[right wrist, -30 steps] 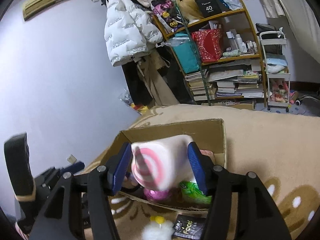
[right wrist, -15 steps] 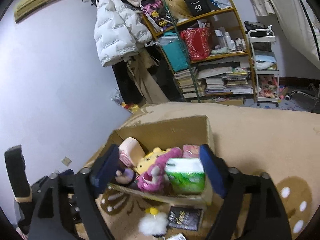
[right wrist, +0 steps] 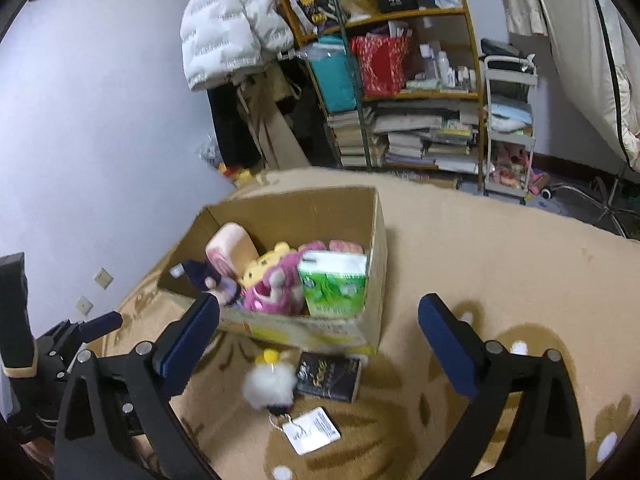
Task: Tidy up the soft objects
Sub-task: 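Move both tools down toward the white pom-pom and black tissue pack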
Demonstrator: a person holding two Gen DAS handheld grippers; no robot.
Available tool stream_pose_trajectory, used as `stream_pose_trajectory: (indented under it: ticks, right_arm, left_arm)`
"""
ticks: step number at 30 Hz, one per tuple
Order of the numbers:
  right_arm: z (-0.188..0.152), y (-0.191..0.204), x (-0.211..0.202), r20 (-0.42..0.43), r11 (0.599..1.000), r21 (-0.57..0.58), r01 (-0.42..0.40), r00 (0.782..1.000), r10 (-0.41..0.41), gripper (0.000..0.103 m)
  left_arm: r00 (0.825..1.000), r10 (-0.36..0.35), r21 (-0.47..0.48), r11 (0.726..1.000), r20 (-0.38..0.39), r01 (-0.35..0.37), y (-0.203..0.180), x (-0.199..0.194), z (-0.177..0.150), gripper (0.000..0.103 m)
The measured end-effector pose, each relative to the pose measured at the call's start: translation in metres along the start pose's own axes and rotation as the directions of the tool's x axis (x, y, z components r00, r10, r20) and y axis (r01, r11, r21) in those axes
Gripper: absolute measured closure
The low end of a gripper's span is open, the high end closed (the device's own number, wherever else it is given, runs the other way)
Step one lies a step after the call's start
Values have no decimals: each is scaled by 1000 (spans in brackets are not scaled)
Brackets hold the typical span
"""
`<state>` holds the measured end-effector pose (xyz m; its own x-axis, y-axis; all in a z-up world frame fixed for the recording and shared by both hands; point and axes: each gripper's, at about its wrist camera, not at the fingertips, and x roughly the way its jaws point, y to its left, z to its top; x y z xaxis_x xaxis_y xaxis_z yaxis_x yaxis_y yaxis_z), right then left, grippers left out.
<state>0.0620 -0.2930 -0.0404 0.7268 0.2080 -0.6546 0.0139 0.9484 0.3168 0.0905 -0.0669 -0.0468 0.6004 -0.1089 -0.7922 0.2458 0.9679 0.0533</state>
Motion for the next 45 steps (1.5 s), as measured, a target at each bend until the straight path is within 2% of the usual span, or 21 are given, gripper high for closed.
stream_pose_trajectory:
  ticks: [11, 17, 36, 45]
  right_arm:
    - [-28, -9, 41, -146, 997, 77, -26, 989, 37, 0]
    - [-39, -17, 61, -194, 993, 112, -19, 980, 41, 0]
    - [-48, -38, 105, -294, 984, 179, -10, 954, 63, 0]
    - [-54, -40, 117, -335, 981, 196, 1, 940, 66, 0]
  left_arm:
    - [992, -65, -7, 998, -105, 64, -7, 34, -8, 3]
    - [989, -63, 16, 998, -135, 66, -15, 50, -10, 3]
    - [977, -121, 35, 991, -175, 129, -29, 87, -4, 3]
    - [982, -101, 85, 990, -160, 116, -45, 102, -9, 3]
